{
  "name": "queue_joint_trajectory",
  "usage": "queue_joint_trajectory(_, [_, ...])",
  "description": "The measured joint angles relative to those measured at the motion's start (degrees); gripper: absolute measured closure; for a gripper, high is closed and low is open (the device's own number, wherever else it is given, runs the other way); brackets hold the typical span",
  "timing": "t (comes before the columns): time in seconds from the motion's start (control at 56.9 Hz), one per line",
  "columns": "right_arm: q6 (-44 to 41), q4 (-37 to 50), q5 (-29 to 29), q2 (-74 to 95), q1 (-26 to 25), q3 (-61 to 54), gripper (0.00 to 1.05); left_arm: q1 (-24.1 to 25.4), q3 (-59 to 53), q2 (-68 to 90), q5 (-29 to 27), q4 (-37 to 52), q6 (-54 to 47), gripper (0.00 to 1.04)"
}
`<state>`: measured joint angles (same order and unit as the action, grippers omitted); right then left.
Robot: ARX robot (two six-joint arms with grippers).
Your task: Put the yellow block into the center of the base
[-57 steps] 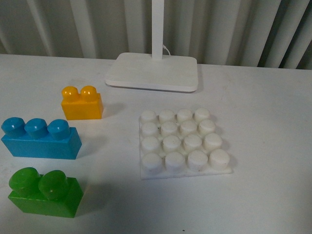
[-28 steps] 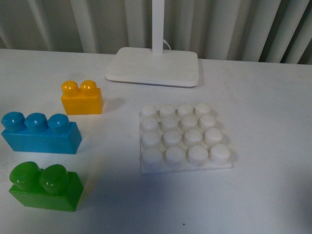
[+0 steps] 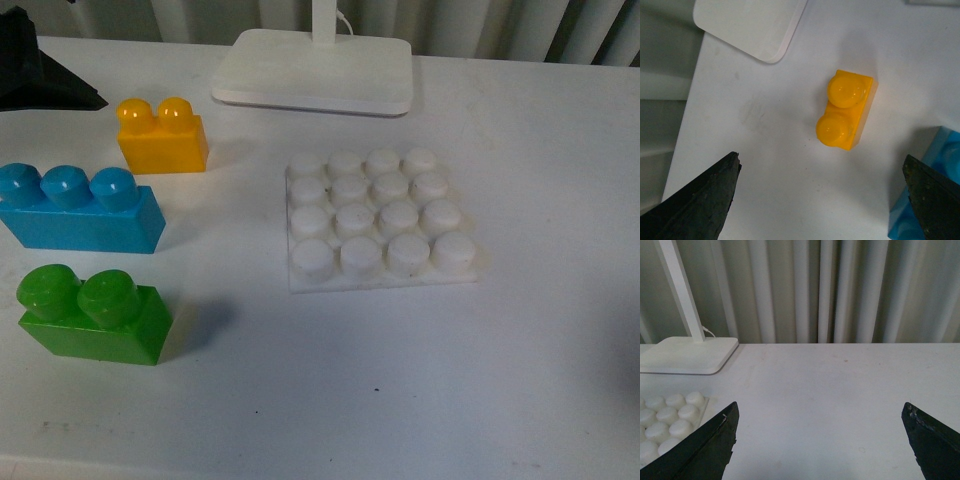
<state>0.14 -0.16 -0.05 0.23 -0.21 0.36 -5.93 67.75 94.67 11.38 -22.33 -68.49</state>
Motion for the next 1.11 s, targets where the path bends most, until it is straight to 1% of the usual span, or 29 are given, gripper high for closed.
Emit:
queue_joint_trajectory(0.123, [0.0,0.0,0.0,0.0,0.0,0.0,0.09,-0.3,5.3,5.4,-1.6,-3.9,-4.6,0.06])
queue_joint_trajectory(0.369, [0.0,0.0,0.0,0.0,0.0,0.0,0.09,-2.7,12.2,12.0,-3.0,-9.6,-8.7,0.06])
queue_joint_trajectory(0.58, [0.0,0.0,0.0,0.0,0.0,0.0,0.09,-5.0,13.8,15.5,-5.2,-10.3,-10.6,0.06])
queue_joint_trajectory(0.808, [0.0,0.0,0.0,0.0,0.0,0.0,0.09,-5.2,14.4,17.5,-7.0,-10.4,-10.9,0.07])
queue_joint_trajectory(0.861, [0.0,0.0,0.0,0.0,0.0,0.0,0.09,-5.2,14.4,17.7,-7.1,-10.3,-10.9,0.13])
queue_joint_trajectory(1.106, [0.0,0.0,0.0,0.0,0.0,0.0,0.09,-5.4,14.3,17.8,-7.5,-11.4,-10.3,0.51])
